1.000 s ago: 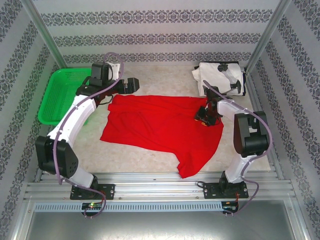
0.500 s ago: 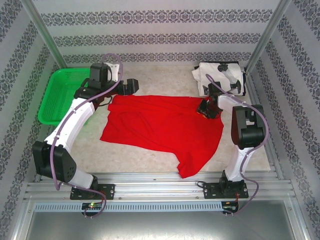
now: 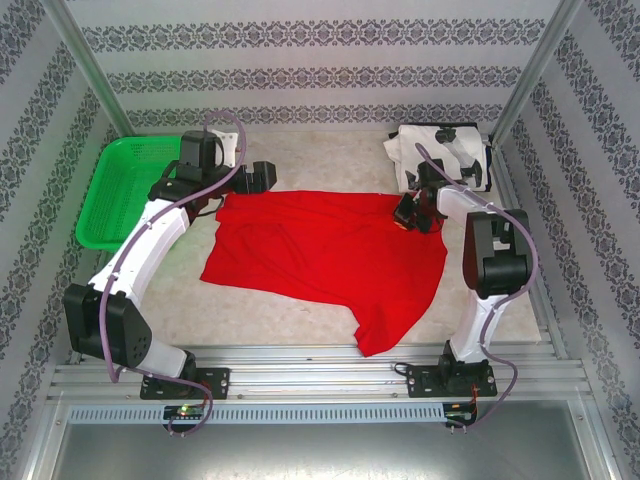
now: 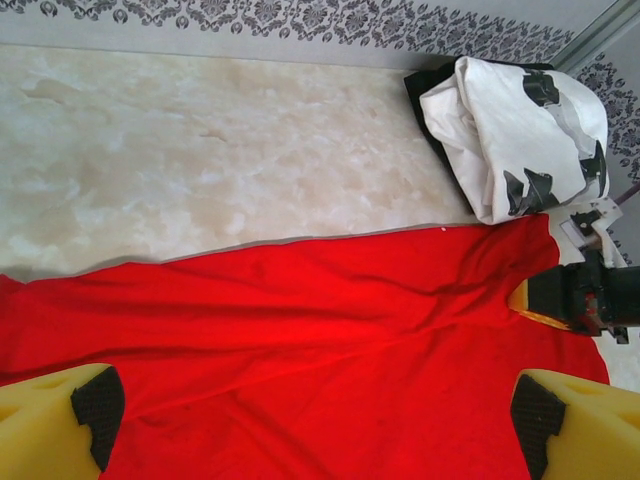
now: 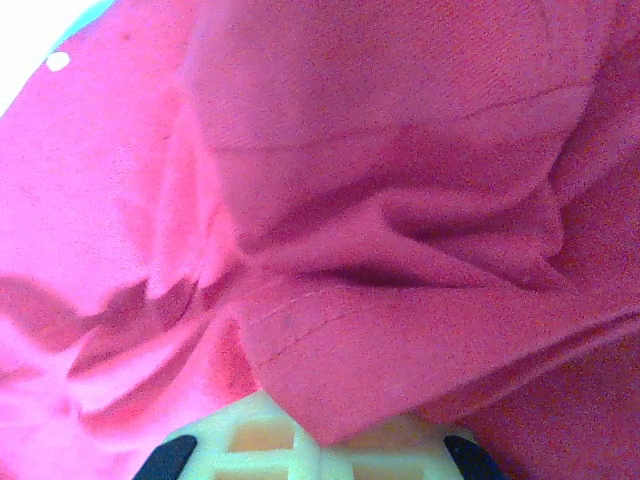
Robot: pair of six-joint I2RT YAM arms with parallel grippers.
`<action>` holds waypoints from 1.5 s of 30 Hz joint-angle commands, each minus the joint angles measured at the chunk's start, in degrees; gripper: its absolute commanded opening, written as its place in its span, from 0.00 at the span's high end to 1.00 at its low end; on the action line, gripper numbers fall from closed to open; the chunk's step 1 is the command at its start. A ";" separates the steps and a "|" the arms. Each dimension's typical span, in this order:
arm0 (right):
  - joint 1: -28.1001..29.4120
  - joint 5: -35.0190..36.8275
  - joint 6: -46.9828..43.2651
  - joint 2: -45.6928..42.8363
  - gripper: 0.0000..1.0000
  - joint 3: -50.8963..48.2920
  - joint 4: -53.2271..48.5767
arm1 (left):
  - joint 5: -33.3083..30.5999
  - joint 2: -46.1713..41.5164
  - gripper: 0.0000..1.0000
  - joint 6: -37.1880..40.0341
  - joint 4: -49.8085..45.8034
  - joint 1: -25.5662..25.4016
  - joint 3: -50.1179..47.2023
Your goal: Fold and stack the t-shirts
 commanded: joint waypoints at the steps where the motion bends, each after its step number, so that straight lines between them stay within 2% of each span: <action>1: -1.15 -6.08 1.41 -3.63 1.00 -0.29 -2.44 | -0.64 -1.61 0.00 1.40 2.35 -0.57 -0.79; 7: -3.98 -13.14 3.93 -6.09 1.00 -2.30 -3.02 | -0.54 -1.79 0.00 1.71 2.59 -0.51 -1.79; 13: -3.95 -22.59 6.53 -3.71 1.00 -2.63 -4.10 | -0.47 -1.63 0.00 2.00 2.48 -0.54 -2.55; 19: -3.87 -22.67 7.04 -2.67 1.00 -6.78 -4.71 | -0.62 -1.79 0.00 2.35 1.88 -0.50 -2.94; 25: -4.28 -16.29 3.90 0.68 0.98 -4.75 -7.47 | -0.37 -1.50 0.00 2.20 1.91 -0.54 -3.42; 29: -3.34 -12.05 0.74 1.99 0.84 -1.00 -11.71 | -0.62 -1.35 0.00 2.28 1.25 -0.55 -3.32; 30: -3.09 -10.60 0.25 1.49 0.77 -0.64 -12.18 | -0.78 -1.30 0.00 2.21 1.14 -0.57 -3.29; 32: -2.23 -8.77 -0.54 -1.14 0.73 -0.87 -11.12 | -1.14 -1.32 0.00 2.13 0.82 -0.53 -3.34; 35: 1.06 -5.60 -4.96 -4.35 0.63 1.52 -14.02 | -1.34 -1.43 0.00 1.98 0.76 -0.57 -3.50; 39: 6.67 1.43 -11.20 -5.34 0.62 6.31 -24.09 | -1.50 -1.50 0.00 1.54 1.12 -0.57 -4.03; 45: 15.18 13.60 -17.37 -5.48 0.60 8.68 -29.56 | -2.09 -2.95 0.00 1.88 1.80 -0.53 -5.39</action>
